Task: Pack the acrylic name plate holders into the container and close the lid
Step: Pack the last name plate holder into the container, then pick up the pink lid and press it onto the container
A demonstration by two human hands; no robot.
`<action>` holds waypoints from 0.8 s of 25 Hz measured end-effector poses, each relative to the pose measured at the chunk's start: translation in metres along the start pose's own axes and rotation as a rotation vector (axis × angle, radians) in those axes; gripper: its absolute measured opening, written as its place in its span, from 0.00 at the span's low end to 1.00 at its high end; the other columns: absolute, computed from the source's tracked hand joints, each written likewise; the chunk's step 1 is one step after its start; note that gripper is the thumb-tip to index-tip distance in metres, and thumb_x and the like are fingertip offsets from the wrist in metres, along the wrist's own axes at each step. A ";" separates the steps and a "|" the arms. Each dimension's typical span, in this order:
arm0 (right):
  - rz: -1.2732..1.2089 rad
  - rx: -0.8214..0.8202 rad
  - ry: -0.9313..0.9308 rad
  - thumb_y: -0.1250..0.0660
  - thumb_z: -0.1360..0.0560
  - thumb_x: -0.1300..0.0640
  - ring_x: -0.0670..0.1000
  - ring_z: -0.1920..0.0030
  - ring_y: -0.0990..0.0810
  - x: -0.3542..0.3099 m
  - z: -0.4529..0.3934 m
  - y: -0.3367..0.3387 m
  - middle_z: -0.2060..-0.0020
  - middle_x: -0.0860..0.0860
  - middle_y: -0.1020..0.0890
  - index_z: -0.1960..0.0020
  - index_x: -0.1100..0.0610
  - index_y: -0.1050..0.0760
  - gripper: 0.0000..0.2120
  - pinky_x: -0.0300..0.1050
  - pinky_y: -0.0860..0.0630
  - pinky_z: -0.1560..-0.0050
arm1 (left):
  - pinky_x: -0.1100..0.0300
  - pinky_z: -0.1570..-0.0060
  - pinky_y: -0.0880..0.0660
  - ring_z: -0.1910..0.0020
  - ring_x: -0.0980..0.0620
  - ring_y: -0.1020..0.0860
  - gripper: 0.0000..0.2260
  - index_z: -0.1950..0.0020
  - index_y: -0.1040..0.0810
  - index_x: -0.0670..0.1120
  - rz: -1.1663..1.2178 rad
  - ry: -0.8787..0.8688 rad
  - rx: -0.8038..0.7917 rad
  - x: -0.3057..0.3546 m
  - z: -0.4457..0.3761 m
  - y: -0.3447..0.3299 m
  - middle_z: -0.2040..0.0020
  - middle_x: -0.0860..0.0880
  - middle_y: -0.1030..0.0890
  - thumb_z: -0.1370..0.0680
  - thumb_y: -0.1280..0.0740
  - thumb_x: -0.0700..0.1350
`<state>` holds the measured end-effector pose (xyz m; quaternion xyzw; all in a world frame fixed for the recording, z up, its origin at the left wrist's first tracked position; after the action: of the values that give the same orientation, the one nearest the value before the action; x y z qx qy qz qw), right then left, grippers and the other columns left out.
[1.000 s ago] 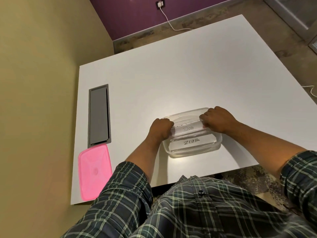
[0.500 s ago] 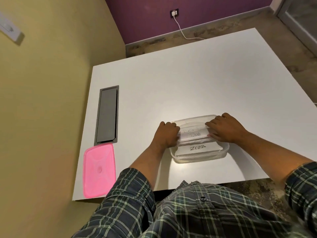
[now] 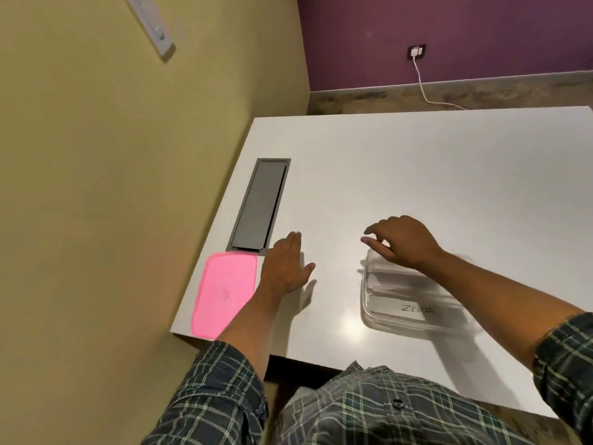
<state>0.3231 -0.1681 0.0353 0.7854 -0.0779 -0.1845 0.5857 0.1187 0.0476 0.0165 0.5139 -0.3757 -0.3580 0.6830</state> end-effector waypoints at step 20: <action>0.022 -0.636 0.210 0.41 0.22 0.48 0.57 0.42 0.19 -0.216 -0.175 -0.143 0.42 0.52 0.18 0.34 0.51 0.28 0.18 0.49 0.22 0.47 | 0.36 0.26 0.47 0.19 0.40 0.53 0.62 0.19 0.61 0.43 0.330 0.858 -0.262 -0.184 0.114 -0.037 0.18 0.40 0.54 0.36 0.29 0.72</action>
<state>0.1775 0.1045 -0.0147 0.5770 0.0358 -0.1113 0.8084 -0.0702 0.1511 -0.0246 0.4583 -0.0883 -0.0446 0.8833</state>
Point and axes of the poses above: each hand's wrist, its own z-axis away from the middle knuckle, its own y-axis out of the back of the hand, x = y × z, the point moved 1 cm from there along -z, towards the middle knuckle
